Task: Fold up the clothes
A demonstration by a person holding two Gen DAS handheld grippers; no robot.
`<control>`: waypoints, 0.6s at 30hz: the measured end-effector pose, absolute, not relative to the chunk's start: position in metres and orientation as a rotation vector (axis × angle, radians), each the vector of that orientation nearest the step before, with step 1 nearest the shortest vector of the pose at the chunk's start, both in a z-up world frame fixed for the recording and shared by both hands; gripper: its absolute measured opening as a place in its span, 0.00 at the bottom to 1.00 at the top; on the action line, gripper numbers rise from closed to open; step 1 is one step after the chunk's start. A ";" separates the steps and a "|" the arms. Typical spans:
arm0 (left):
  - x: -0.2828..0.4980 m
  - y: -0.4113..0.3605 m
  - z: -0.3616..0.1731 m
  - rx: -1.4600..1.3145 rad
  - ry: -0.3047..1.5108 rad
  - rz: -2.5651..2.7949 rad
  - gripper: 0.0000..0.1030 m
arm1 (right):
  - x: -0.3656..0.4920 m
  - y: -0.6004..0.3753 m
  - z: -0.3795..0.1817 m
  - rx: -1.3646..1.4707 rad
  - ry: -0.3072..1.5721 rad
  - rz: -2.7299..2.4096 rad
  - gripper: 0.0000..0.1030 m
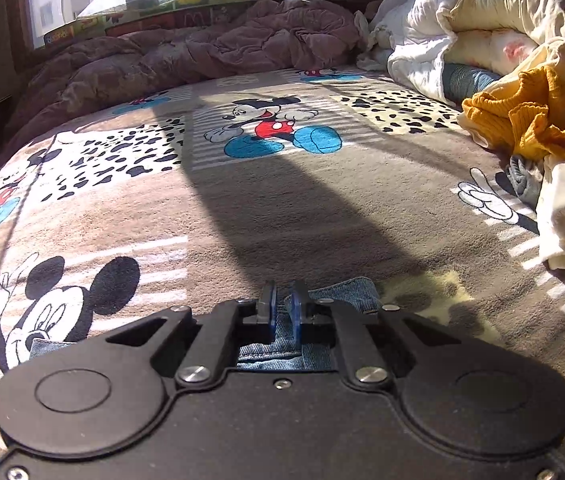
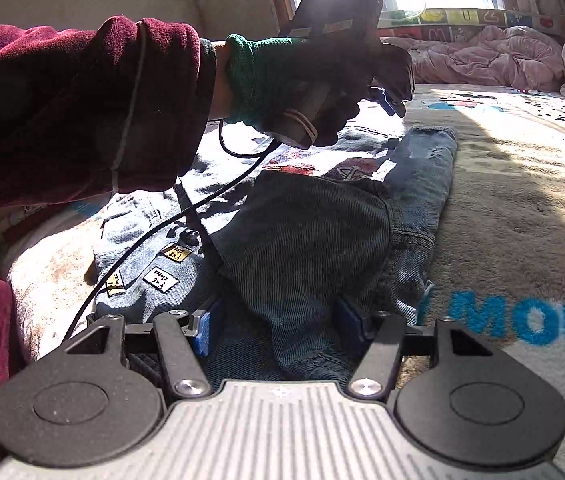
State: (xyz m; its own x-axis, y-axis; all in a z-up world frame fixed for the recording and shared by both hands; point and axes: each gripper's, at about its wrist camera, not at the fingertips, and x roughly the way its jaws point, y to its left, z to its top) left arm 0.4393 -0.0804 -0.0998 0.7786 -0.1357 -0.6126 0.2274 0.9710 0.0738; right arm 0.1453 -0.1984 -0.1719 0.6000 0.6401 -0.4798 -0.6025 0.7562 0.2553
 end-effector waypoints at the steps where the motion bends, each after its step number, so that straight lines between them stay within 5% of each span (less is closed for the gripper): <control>1: 0.441 -0.086 -0.101 0.159 0.655 -0.213 0.06 | 0.145 -0.198 -0.172 0.067 0.583 0.719 0.60; 11: 0.475 -0.104 -0.139 0.159 0.810 -0.180 0.07 | 0.147 -0.196 -0.173 0.058 0.582 0.742 0.66; 15: 0.439 -0.086 -0.104 0.154 0.719 -0.181 0.28 | 0.146 -0.196 -0.173 0.051 0.578 0.741 0.66; 18: 0.402 -0.047 -0.081 0.105 0.676 -0.148 0.33 | 0.145 -0.195 -0.173 0.037 0.572 0.734 0.66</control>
State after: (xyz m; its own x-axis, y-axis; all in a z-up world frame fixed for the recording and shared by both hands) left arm 0.4018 -0.0470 -0.0812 0.7704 -0.1020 -0.6293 0.1703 0.9842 0.0489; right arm 0.1447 -0.1951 -0.1727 0.5973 0.6421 -0.4805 -0.6223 0.7490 0.2274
